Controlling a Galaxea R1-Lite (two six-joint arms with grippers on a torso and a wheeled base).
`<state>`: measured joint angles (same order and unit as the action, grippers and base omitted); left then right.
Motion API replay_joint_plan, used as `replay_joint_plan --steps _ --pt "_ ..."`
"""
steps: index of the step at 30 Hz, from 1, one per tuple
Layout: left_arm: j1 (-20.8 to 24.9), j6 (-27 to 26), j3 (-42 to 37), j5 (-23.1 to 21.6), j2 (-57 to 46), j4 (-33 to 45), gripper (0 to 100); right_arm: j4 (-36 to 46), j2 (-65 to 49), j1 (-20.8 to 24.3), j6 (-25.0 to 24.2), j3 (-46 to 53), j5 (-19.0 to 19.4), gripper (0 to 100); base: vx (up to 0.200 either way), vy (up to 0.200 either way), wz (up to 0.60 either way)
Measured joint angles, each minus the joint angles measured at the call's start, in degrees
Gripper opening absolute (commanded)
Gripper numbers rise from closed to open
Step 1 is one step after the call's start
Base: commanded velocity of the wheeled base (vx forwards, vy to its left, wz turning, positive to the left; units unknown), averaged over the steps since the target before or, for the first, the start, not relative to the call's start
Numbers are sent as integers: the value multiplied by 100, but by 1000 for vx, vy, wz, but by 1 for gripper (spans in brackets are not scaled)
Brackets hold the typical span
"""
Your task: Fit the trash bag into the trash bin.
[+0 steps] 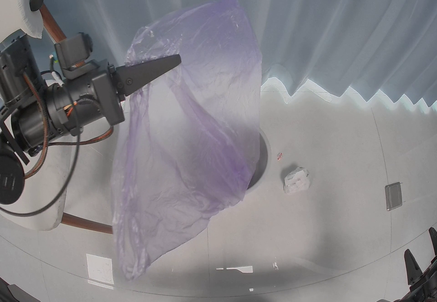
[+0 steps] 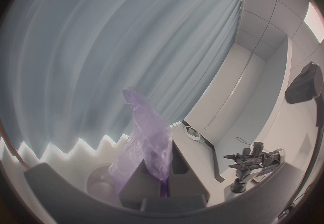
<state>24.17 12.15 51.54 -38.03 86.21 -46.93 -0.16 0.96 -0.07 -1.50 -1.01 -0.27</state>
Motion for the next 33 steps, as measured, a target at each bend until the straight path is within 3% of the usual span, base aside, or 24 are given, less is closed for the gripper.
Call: replay_joint_plan --steps 8,25,33 --pt "-83 -28 162 213 601 -255 0 0 0 -4 2 0 0 100 0 0 0" --pt "143 -45 -328 251 657 -325 0 0 0 -2 2 0 2 100 176 0 0" --pt "887 -55 -968 1179 489 -334 0 16 0 -4 33 0 0 100 0 0 0"
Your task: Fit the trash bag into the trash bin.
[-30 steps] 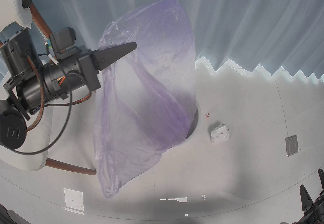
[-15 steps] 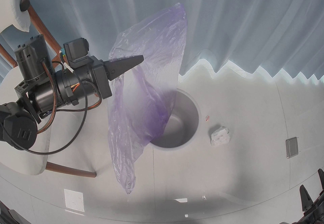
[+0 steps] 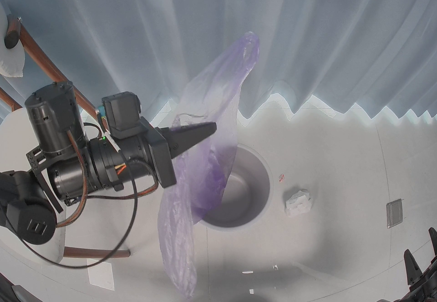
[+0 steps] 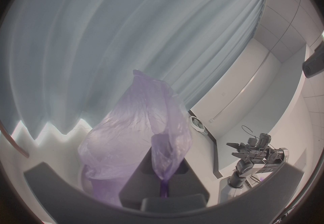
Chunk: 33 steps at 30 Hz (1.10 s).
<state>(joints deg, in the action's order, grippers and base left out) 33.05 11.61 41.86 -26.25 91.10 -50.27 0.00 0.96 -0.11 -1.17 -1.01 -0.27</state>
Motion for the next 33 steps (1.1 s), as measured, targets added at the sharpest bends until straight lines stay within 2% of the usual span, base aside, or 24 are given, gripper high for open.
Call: replay_joint_plan --steps 5,16,23,28,33 --pt "503 -4 -269 160 -141 7 0 7 0 0 16 0 -22 100 0 0 0" --pt "1150 -208 -1475 200 -583 41 0 -2 0 -5 -28 0 -33 100 0 0 0" --pt "964 -1024 -2426 211 -926 62 0 -7 0 0 -30 0 -33 100 0 0 0" --pt "757 -1074 -2709 219 -1062 82 0 -7 0 0 -30 0 -30 100 0 0 0" --pt "540 -1087 -2467 257 -878 84 0 -10 0 1 -27 0 -28 100 0 0 0"
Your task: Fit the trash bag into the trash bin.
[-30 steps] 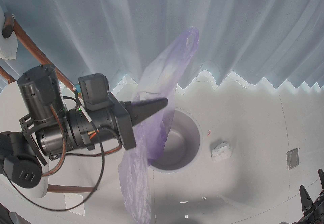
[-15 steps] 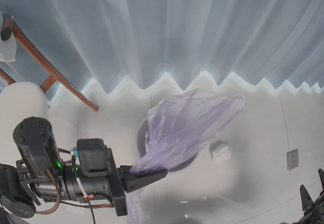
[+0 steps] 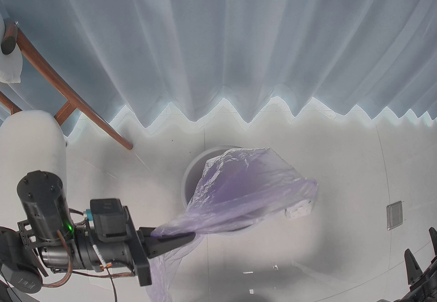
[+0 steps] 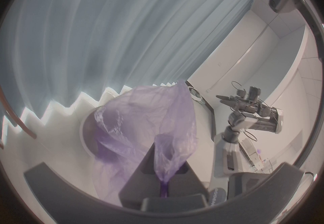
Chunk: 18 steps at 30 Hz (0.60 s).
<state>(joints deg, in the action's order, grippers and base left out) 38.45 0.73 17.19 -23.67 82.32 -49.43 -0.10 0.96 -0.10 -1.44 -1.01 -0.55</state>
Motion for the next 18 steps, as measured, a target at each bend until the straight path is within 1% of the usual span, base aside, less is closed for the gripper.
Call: replay_joint_plan --steps 4,8,11,13,15,18 --pt "-85 -5 522 184 328 11 0 0 0 0 0 0 0 100 0 0 0" --pt "-77 -9 1318 474 758 66 0 10 0 0 11 0 1 100 0 0 0" --pt "28 -16 1908 991 1084 268 0 12 0 -1 22 0 4 100 0 0 0" --pt "162 -13 2192 1527 1252 393 0 15 0 -1 43 0 12 100 0 0 0" --pt "366 -9 2366 2039 1390 518 0 15 0 -1 78 0 34 100 0 0 0" --pt "717 -13 2481 2506 1525 674 0 26 0 -1 155 0 87 100 0 0 0"
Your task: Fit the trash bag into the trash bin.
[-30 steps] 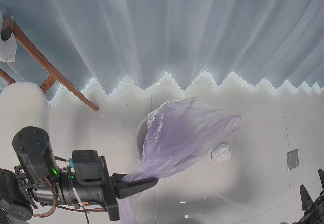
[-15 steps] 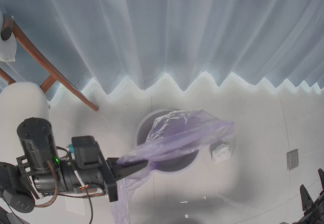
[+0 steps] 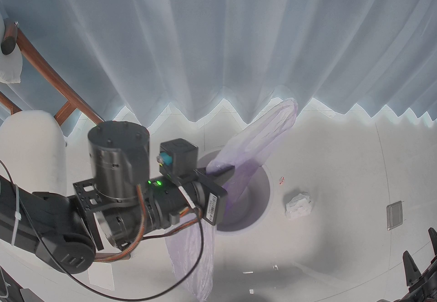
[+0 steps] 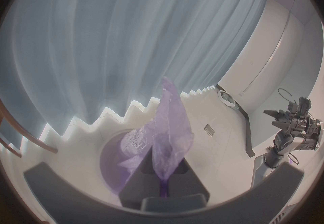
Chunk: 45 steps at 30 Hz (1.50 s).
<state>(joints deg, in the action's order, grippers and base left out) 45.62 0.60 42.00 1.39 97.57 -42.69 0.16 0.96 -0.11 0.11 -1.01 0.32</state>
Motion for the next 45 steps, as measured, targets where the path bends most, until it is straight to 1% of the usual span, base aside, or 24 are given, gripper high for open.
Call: replay_joint_plan --steps 3,8,13,16,24,29,33,36,40,45 --pt "197 35 -5 140 94 20 0 -18 0 0 46 0 9 100 0 0 0" --pt "256 96 -132 150 168 -112 0 -289 16 40 62 -133 176 100 0 0 0" --pt "240 121 -267 126 168 -204 0 -404 372 346 -254 -417 433 100 0 0 0" --pt "217 132 -358 95 146 -271 0 -458 962 652 -601 -601 569 100 0 0 0" --pt "129 145 -518 11 52 -428 0 -528 2951 1314 -1875 -1108 1024 100 0 0 0" --pt "82 143 -573 -90 13 -514 0 -596 4134 1783 -2502 -1471 1202 100 0 0 0" --pt "66 128 -595 -152 6 -600 0 -911 5063 2092 -2945 -1787 1265 100 0 0 0" --pt "61 115 -595 -182 9 -635 0 -1337 5720 2238 -3194 -2035 1290 100 0 0 0" --pt "60 106 -595 -201 28 -681 0 -1868 6510 2348 -3359 -2382 1296 100 0 0 0" --pt "93 95 -590 -210 72 -720 0 -2126 7309 2433 -3449 -2983 1301 100 0 0 0"
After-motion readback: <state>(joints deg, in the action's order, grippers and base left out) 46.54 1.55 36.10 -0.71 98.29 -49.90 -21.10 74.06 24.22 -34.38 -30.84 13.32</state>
